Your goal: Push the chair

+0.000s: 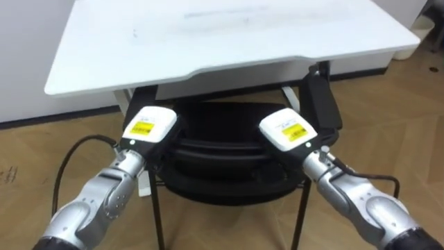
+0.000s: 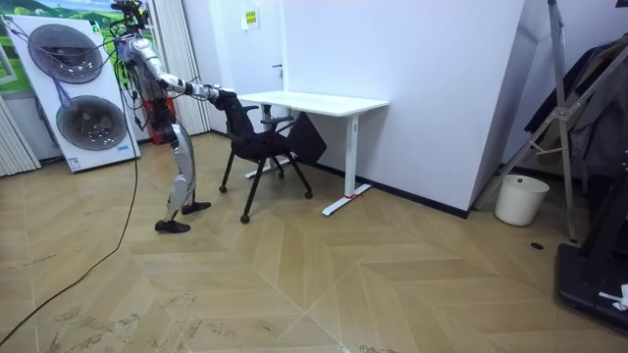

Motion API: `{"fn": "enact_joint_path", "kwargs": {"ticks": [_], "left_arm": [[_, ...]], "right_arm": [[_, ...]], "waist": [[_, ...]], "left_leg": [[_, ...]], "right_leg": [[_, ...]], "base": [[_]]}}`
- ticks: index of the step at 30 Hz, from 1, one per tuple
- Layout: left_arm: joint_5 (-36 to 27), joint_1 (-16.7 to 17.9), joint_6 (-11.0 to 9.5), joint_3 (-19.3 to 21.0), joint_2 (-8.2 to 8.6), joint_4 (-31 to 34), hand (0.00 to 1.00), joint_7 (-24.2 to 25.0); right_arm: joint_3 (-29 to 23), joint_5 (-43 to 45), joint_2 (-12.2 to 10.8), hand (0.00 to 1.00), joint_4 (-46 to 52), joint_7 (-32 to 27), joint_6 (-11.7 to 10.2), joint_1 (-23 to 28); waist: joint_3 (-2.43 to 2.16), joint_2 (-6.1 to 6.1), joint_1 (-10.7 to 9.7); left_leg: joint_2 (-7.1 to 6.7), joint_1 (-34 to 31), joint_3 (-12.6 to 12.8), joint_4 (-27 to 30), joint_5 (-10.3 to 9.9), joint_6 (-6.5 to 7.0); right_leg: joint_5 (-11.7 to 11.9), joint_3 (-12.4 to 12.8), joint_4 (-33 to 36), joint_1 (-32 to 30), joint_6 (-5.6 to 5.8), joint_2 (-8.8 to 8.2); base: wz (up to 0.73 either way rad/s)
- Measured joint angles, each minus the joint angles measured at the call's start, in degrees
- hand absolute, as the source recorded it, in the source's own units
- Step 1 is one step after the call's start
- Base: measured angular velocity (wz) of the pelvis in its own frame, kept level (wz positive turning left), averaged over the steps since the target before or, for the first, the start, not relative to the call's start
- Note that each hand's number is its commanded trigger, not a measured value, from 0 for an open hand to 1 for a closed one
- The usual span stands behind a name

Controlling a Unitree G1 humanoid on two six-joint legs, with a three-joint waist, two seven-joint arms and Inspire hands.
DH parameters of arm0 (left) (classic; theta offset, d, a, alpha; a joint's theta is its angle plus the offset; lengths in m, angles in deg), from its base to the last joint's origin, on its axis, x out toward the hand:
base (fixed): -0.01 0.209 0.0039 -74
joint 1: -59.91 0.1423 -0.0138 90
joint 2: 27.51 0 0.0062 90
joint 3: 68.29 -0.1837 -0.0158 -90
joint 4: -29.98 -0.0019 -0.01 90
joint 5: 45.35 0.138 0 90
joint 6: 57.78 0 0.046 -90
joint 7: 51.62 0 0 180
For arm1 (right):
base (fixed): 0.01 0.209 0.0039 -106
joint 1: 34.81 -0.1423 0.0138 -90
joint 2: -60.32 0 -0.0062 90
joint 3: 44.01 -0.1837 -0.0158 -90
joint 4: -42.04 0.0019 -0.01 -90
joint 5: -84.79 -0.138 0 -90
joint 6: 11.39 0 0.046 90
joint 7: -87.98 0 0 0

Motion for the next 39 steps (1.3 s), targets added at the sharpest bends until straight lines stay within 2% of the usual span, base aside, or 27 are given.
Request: {"fn": "enact_joint_path", "kwargs": {"ticks": [2, 4, 5, 6, 7, 9, 10, 12, 13, 14, 15, 16, 17, 19, 22, 25, 26, 27, 28, 29, 31, 32, 33, 34, 36, 37, 39], "left_arm": [[0.0, -0.13, -0.18, -0.76, -0.24, -0.5, 1.0, 0.0], [-0.02, -0.57, -0.19, -1.79, -0.38, -0.64, 1.0, 0.0], [0.0, -0.92, -0.2, -2.29, -0.3, -0.51, 1.0, -0.05], [0.36, -1.12, -0.41, -2.3, -0.67, -0.26, 1.0, -0.01], [0.37, -1.15, -0.67, -2.29, -0.98, -0.4, 1.0, -0.01], [0.37, -1.4, -1.83, -2.37, -1.79, -1.54, 1.0, 0.0], [0.37, -1.38, -2.12, -2.45, -1.79, -1.66, 1.0, 0.01], [0.33, -1.14, -3.13, -2.56, -1.74, -2.4, 1.0, -0.03], [0.32, -1.11, -3.31, -2.51, -1.74, -2.56, 1.0, -0.05], [0.33, -0.81, -3.55, -2.26, -1.71, -2.69, 1.0, -0.08], [0.44, -0.34, -3.75, -2.03, -1.86, -2.67, 1.0, -0.21], [0.49, -0.39, -3.75, -1.98, -1.76, -2.61, 1.0, -0.34], [0.5, -0.58, -3.78, -1.81, -1.54, -2.41, 1.0, -0.42], [0.78, -0.99, -3.74, -1.42, -0.97, -2.37, 1.0, -0.44], [0.74, -0.26, -3.59, -1.5, -1.35, 0.21, 1.0, -0.43], [1.0, 0.24, -2.55, -1.31, -1.33, 1.73, 1.0, -0.32], [1.07, 0.07, -2.55, -0.93, -1.46, 1.59, 1.0, -0.16], [1.01, -0.24, -2.67, -0.62, -1.67, 1.44, 1.0, 0.08], [1.03, -0.28, -2.79, -0.38, -1.75, 1.29, 1.0, 0.13], [1.12, -0.29, -2.92, 0.04, -2.0, 0.88, 1.0, 0.14], [1.19, -0.44, -3.13, 0.39, -2.24, -0.14, 1.0, 0.13], [1.18, -0.54, -3.28, 0.81, -2.42, -0.39, 1.0, 0.14], [1.18, -0.49, -3.36, 0.91, -2.6, -0.46, 1.0, 0.13], [1.18, -0.42, -3.35, 0.91, -2.52, -0.59, 1.0, 0.13], [1.22, 0.31, -3.36, 0.79, -2.32, -0.87, 1.0, 0.11], [1.23, 0.36, -3.37, 0.79, -2.29, -0.97, 1.0, 0.03], [1.34, 0.82, -3.37, 0.14, -1.72, -1.69, 1.0, -0.3]], "right_arm": [[-0.01, -0.32, 0.04, 1.0, -0.04, -0.53, 0.04, 0.93], [-0.05, -0.88, 0.05, 1.0, -0.03, -1.05, 0.44, 2.04], [-0.21, -0.92, -0.02, 1.0, 0.08, -1.09, 0.48, 2.53], [-0.9, -0.77, -0.75, 1.0, 0.31, -1.11, 0.66, 3.26], [-0.99, -0.6, -1.09, 1.0, 0.44, -1.11, 0.94, 3.47], [-0.87, -0.63, -1.59, 1.0, 0.73, -1.0, 1.18, 4.43], [-0.87, -0.66, -1.61, 1.0, 0.91, -1.01, 1.16, 4.76], [-0.88, -0.61, -1.2, 1.0, 1.32, -1.63, 0.44, 5.98], [-0.87, -0.51, -1.05, 1.0, 1.4, -1.72, 0.09, 6.02], [-0.87, -0.39, -0.97, 1.0, 1.45, -1.75, -0.37, 6.18], [-0.93, -0.39, -0.78, 1.0, 1.78, -1.76, -0.57, 6.58], [-1.02, -0.38, -0.54, 1.0, 2.06, -1.7, -0.57, 6.55], [-1.12, -0.54, 0.01, 1.0, 2.52, -1.64, -0.52, 6.35], [-1.21, -0.55, 0.72, 1.0, 3.3, -1.26, -0.19, 5.81], [-1.29, -0.69, 2.26, 1.0, 4.51, -0.43, -0.24, 5.41], [-1.43, -0.78, 2.42, 1.0, 5.02, 0.38, -0.16, 5.25], [-1.43, -0.81, 1.93, 1.0, 5.29, 1.02, 0.06, 5.14], [-1.43, -0.78, 1.07, 1.0, 5.56, 1.81, 0.64, 4.95], [-1.43, -0.78, 0.7, 1.0, 5.55, 2.07, 0.79, 4.89], [-1.43, -0.52, -0.09, 1.0, 5.47, 2.75, 1.08, 4.6], [-1.43, -0.35, -1.63, 1.0, 4.58, 3.41, 1.26, 4.11], [-1.44, -0.23, -2.27, 1.0, 4.6, 4.03, 1.23, 4.14], [-1.44, -0.14, -2.64, 1.0, 4.55, 4.35, 1.14, 4.18], [-1.44, -0.14, -2.69, 1.0, 4.51, 4.6, 1.03, 4.22], [-1.44, -0.23, -2.67, 1.0, 3.61, 4.8, -0.13, 4.34], [-1.44, -0.22, -2.68, 1.0, 3.46, 4.83, -0.32, 4.43], [-1.5, 0.08, -2.55, 1.0, 3.5, 4.77, -0.16, 5.57]], "waist": [[0.15, 0.57, -0.15], [-0.25, 1.48, -1.07], [-0.21, 1.72, -1.63], [-0.19, 1.73, -1.52], [-0.13, 1.76, -1.51], [0.07, 1.97, -1.99], [0.15, 1.87, -2.34], [0.06, 1.69, -3.41], [0.06, 1.66, -3.47], [-0.05, 1.57, -4.06], [-0.85, 1.25, -4.42], [-1.04, 1.12, -4.34], [-1.05, 1.46, -4.12], [-1.45, 2.58, -4.17], [-1.26, 2.66, -4.18], [-0.92, 2.23, -3.37], [-0.74, 2.1, -2.84], [-0.18, 1.77, -2.85], [-0.13, 1.72, -2.71], [-0.03, 1.71, -2.71], [0.6, 0.82, -2.74], [0.51, 0.99, -2.91], [0.58, 0.93, -3.02], [0.57, 0.91, -3.15], [0.48, 0.57, -3.38], [0.45, 0.55, -3.58], [-0.25, 0.3, -4.56]], "left_leg": [[0.21, 1.1, -0.35, 0.83, -1.44, 0.61], [0.2, 2.5, -2.11, 1.16, -3.19, 1.69], [0.37, 3.24, -3.09, 0.78, -3.62, 2.16], [0.85, 3.9, -3.14, 0.15, -3.8, 2.18], [0.99, 4.39, -3.15, -0.29, -3.59, 1.83], [1.28, 6.87, -3.8, -1.74, -3.93, 1.61], [1.26, 7.43, -4.05, -2.06, -4.22, 1.62], [0.86, 9.83, -5.86, -2.4, -5.69, 1.21], [0.79, 10.52, -6.15, -2.43, -6.12, 1.01], [0.9, 11.54, -7.15, -2.4, -6.97, 0.51], [1.17, 11.69, -8.07, -2.45, -7.52, -0.17], [1.38, 11.96, -8.19, -2.48, -7.68, -0.53], [1.85, 12.47, -8.36, -3.01, -8.06, -1.08], [3.04, 12.5, -9.66, -3.84, -8.32, -1.83], [4.7, 13.22, -10.45, -5.1, -8.6, -3.09], [6.23, 13.45, -10.96, -4.53, -9.34, -4.55], [7.0, 13.43, -11.1, -3.72, -9.89, -5.32], [7.7, 13.38, -11.61, -2.43, -10.64, -6.01], [8.15, 13.25, -11.76, -1.52, -11.13, -6.35], [9.03, 12.36, -11.81, 1.71, -12.28, -7.1], [10.0, 9.72, -10.09, 9.73, -12.72, -7.09], [11.06, 7.18, -9.3, 15.86, -12.68, -7.08], [11.72, 4.68, -9.41, 21.3, -12.03, -7.12], [12.24, 3.54, -9.38, 23.61, -11.41, -7.22], [13.49, 1.05, -9.03, 28.72, -8.31, -7.38], [13.71, 0.84, -8.7, 29.21, -7.79, -7.44], [13.29, 0.51, -8.12, 27.59, -7.04, -7.04]], "right_leg": [[3.53, 1.22, 4.05, -0.74, -0.24, -0.15], [7.43, 1.56, 7.33, -1.96, -0.45, -0.04], [7.01, 1.84, 8.77, -3.12, -0.55, 0.43], [4.7, 2.77, 9.75, -6.11, -0.65, 1.58], [3.94, 3.13, 9.6, -7.63, -0.73, 2.33], [2.89, 5.16, 2.5, -12.57, -1.17, 5.81], [3.13, 5.65, -0.58, -13.18, -1.38, 6.43], [7.33, 7.72, -15.48, -13.57, -2.0, 8.22], [9.01, 8.15, -18.84, -13.46, -1.88, 8.43], [13.38, 8.84, -22.53, -12.87, -1.96, 8.87], [15.81, 9.12, -23.45, -12.24, -3.18, 9.63], [16.24, 9.29, -23.47, -11.97, -3.42, 10.09], [18.02, 9.16, -23.32, -11.78, -3.97, 10.63], [17.79, 8.05, -23.51, -11.53, -4.83, 11.73], [15.94, 6.5, -22.78, -11.24, -6.05, 13.02], [13.47, 5.28, -21.21, -11.23, -6.58, 13.95], [12.48, 4.7, -20.57, -11.13, -7.54, 14.43], [11.58, 4.06, -20.06, -10.81, -8.15, 14.83], [11.14, 3.67, -19.66, -10.68, -8.5, 15.03], [10.02, 2.98, -18.56, -10.48, -9.11, 15.45], [8.46, 2.47, -17.2, -9.72, -9.85, 15.57], [7.71, 1.29, -16.62, -9.22, -10.41, 15.6], [6.96, 0.34, -15.88, -8.87, -10.85, 15.64], [6.58, -0.44, -15.91, -8.46, -10.84, 15.61], [6.04, -1.84, -16.43, -7.0, -10.8, 15.57], [5.98, -1.94, -16.6, -6.7, -10.72, 15.62], [5.95, -2.55, -18.37, -5.57, -10.68, 15.56]], "base": [[0.03], [0.2], [0.19], [0.12], [0.0], [0.18], [0.45], [0.43], [0.31], [0.35], [0.34], [0.23], [0.12], [0.19], [0.2], [0.11], [0.13], [0.14], [0.22], [0.24], [0.25], [0.25], [0.28], [0.32], [0.28], [0.27], [0.37]]}}
